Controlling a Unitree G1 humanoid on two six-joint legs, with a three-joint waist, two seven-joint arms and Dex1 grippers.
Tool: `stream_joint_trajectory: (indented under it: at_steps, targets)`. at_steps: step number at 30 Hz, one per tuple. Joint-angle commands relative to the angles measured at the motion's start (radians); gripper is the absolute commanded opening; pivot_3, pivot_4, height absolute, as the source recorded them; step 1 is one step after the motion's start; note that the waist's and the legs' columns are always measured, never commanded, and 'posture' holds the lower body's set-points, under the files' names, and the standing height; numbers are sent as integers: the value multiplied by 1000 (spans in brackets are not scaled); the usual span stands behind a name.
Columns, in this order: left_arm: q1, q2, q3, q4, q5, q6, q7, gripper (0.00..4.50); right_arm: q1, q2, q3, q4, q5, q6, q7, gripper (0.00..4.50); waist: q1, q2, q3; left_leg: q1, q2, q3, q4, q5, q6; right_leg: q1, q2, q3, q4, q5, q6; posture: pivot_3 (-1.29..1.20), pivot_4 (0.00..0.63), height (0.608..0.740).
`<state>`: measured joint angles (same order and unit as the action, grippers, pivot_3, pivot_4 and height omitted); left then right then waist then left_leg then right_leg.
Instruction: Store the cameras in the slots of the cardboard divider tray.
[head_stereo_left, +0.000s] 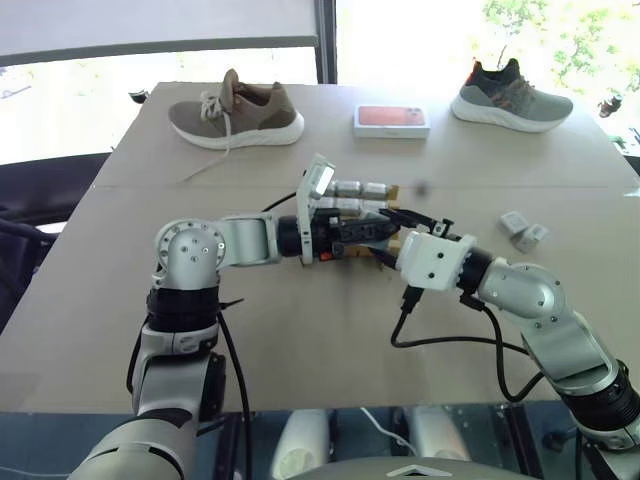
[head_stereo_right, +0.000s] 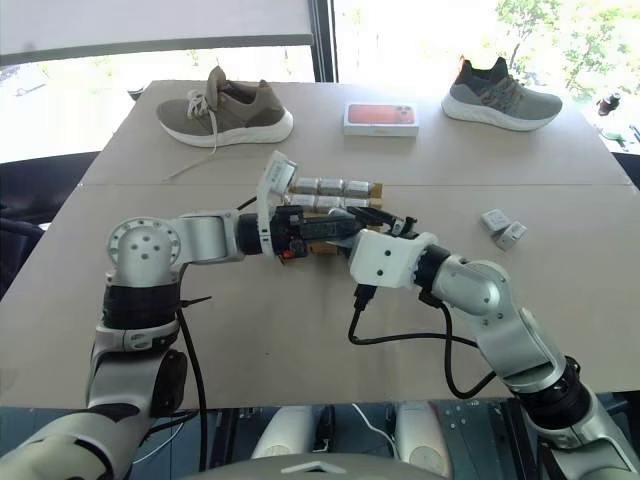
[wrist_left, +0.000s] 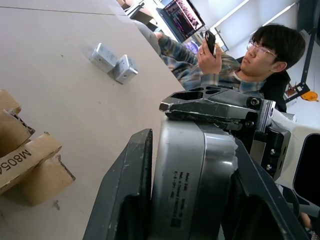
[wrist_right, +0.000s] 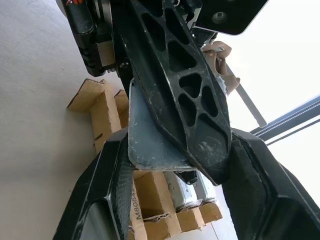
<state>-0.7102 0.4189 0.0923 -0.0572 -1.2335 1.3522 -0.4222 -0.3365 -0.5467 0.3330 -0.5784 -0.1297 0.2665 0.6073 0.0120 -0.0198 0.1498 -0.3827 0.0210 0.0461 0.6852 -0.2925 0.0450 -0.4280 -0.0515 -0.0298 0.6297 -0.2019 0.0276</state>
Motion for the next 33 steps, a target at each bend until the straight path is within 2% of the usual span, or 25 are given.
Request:
stream_joint_trajectory:
  at_steps: [1,4,5,9,14,18,24,33]
  targets:
    - [-26,24,36,2,31,-36,-24,1083,3,12,-59,-41,60,35,21,2942,0,0,0,0,0,0,0,0,0,0,0,0,0,0,0,0,150,740]
    - [-40,99,-9,46,169,-157,-149,1083,35,21,-104,-28,75,59,-4,4249,0,0,0,0,0,0,0,0,0,0,0,0,0,0,0,0,150,740]
    - [-45,125,-40,74,247,-251,-215,1083,53,27,-126,-23,97,80,-7,4466,0,0,0,0,-1,0,0,0,0,0,1,0,0,0,0,0,150,740]
    - [-136,195,-191,296,527,-575,-496,1083,92,25,-239,10,246,80,56,4466,5,0,0,0,-2,1,0,0,0,0,1,-1,-1,0,0,0,150,740]
    - [-260,193,-338,609,808,-943,-772,1083,75,-7,-346,8,394,114,117,4466,2,0,0,-2,-3,3,0,0,1,0,1,0,-4,0,0,0,150,740]
    - [-340,171,-384,853,960,-1165,-895,1083,67,-45,-386,3,476,149,159,4466,0,0,1,-4,-3,5,-1,-1,2,-1,1,-2,-4,0,0,0,150,740]
    - [-414,131,-379,1052,1070,-1310,-996,1083,40,-87,-411,33,537,160,192,4466,1,-1,1,-10,-2,2,1,-3,6,-5,1,-5,-3,0,0,0,150,740]
    - [-470,113,-424,1148,1246,-1408,-1053,1083,7,-155,-433,112,583,162,263,4466,2,-1,1,-11,-3,1,3,-5,8,-5,0,-6,-3,0,1,0,150,740]
